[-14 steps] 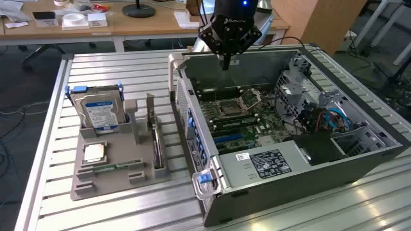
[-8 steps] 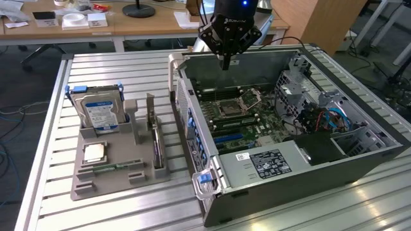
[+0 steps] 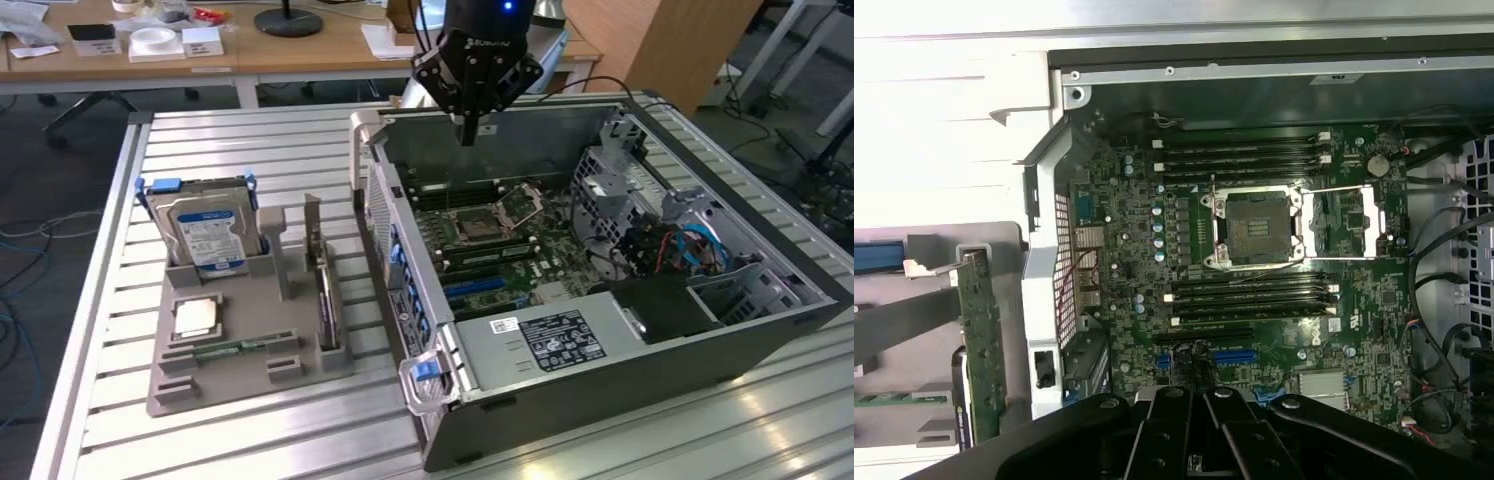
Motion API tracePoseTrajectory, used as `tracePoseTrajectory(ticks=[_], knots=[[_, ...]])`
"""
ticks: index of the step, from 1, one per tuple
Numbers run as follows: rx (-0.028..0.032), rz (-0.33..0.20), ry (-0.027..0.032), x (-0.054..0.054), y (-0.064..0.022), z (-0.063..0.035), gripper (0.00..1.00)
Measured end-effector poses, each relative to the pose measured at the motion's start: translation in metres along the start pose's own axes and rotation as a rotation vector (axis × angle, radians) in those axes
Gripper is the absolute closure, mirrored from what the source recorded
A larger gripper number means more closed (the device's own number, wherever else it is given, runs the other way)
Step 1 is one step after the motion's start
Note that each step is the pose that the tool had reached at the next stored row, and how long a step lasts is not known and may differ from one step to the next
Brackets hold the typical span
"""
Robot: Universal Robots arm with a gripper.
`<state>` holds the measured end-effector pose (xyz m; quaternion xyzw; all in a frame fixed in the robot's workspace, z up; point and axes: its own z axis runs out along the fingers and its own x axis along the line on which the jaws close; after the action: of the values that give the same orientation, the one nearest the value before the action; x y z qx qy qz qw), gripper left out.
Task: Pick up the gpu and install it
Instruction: 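Reach for the gpu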
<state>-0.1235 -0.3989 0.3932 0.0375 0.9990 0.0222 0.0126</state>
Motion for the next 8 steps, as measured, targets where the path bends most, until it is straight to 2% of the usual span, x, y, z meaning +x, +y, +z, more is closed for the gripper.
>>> tracePoseTrajectory(ticks=[8], knots=[[0.0002,0.000,0.0001,0.015,-0.0009,-0.0005,0.89]])
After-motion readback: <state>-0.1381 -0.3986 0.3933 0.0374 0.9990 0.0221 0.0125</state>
